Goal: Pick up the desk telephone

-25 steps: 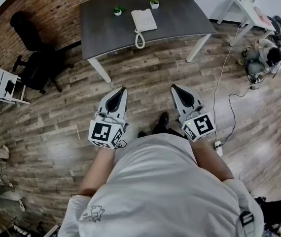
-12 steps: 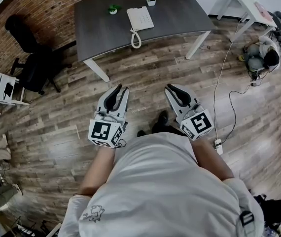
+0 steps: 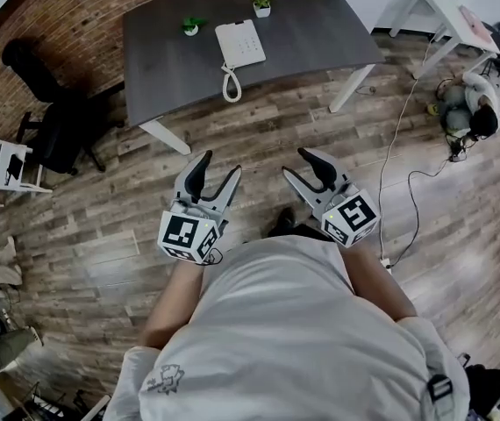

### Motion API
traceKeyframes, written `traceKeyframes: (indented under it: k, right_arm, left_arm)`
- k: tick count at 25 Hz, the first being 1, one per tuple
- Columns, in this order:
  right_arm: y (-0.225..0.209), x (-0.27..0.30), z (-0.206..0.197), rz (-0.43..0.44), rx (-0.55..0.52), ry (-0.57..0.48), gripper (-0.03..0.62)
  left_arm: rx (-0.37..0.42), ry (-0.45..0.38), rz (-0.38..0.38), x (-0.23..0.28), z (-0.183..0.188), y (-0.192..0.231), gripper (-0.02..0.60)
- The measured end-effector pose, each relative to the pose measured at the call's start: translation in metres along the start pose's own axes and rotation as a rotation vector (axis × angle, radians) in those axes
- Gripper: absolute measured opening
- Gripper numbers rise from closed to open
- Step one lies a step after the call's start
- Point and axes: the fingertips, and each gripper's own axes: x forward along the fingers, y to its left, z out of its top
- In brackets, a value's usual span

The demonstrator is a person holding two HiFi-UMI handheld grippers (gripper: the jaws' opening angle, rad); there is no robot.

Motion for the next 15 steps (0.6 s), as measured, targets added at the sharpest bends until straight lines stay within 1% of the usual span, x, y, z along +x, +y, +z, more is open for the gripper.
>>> traceKeyframes:
  k: [6, 9, 15]
  right_arm:
    - [-0.059, 0.002, 0.006, 0.028, 0.041, -0.004, 0.192]
    - [-0.084, -0.003, 0.002, 0.030, 0.061, -0.007, 0.193]
    - [-0.116, -0.008, -0.002, 0.029, 0.087, -0.008, 0.195]
  left_arm:
    - [-0.026, 0.011, 0.028, 0.054, 0.009, 0.005, 0.275]
    - [-0.001, 0.013, 0.033, 0.080, 0.013, -0.002, 0.275]
    - [-0.009, 0.039, 0.035, 0.110, 0.008, -0.009, 0.272]
